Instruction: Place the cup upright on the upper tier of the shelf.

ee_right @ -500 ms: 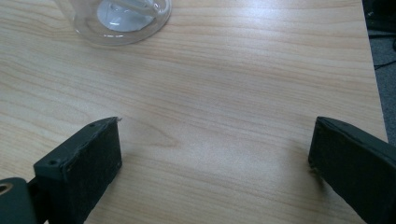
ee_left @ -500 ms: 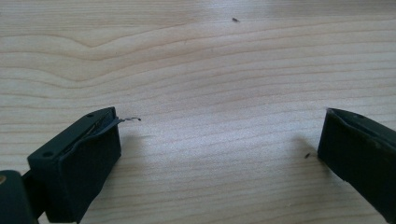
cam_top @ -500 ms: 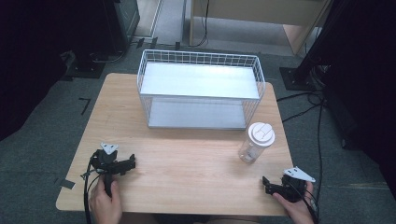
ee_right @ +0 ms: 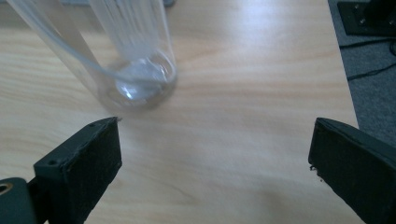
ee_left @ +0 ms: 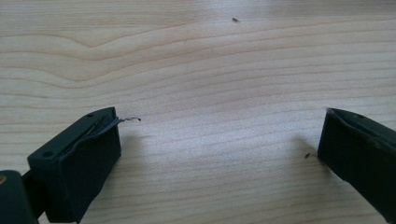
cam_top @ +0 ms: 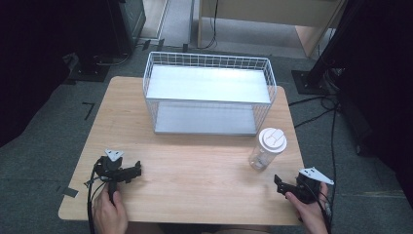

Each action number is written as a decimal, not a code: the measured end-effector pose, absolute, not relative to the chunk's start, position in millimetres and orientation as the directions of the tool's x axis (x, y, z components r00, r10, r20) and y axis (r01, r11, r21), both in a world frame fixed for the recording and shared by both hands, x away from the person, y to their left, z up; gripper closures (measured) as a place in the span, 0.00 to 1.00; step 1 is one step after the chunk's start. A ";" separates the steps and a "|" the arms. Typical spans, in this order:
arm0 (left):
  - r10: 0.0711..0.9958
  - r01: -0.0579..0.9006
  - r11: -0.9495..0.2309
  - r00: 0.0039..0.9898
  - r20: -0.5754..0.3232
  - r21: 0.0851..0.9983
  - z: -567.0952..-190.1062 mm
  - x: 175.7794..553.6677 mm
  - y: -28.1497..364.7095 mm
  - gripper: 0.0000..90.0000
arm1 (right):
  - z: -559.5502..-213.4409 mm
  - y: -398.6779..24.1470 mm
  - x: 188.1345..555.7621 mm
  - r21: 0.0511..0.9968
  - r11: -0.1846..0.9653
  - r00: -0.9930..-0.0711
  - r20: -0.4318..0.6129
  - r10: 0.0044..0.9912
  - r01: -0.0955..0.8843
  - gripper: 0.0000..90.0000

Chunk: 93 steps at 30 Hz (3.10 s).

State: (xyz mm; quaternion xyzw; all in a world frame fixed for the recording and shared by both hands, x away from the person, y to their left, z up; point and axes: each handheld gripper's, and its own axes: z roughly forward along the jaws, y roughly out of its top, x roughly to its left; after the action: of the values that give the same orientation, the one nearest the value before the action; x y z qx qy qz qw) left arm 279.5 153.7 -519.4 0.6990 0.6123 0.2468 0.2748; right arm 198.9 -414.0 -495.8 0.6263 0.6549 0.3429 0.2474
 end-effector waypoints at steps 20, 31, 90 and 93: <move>0.992 0.720 -0.099 0.129 0.009 0.686 -519.4 279.5 153.6 0.00 | -459.8 -375.4 238.7 0.798 0.025 -0.178 0.104 0.979 0.602 0.02; 0.992 0.720 -0.099 0.128 0.009 0.687 -519.4 279.5 153.6 0.00 | -453.1 -360.7 253.9 0.818 0.007 -0.181 0.119 0.976 0.576 0.05; 0.992 0.720 -0.100 0.129 0.010 0.687 -519.4 279.6 153.7 0.00 | -341.6 -265.3 288.3 0.936 0.010 -0.309 0.106 0.945 0.352 0.18; 0.992 0.720 -0.100 0.129 0.010 0.687 -519.4 279.7 153.7 0.00 | -336.0 -261.1 290.6 0.940 0.018 -0.318 0.098 0.943 0.341 0.18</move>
State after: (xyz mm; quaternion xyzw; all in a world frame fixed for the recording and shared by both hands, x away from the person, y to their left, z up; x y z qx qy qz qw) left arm 279.7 153.7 -519.4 0.6992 0.6119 0.2474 0.2749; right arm 290.6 -261.1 -336.0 0.4979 0.6448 0.4932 0.3050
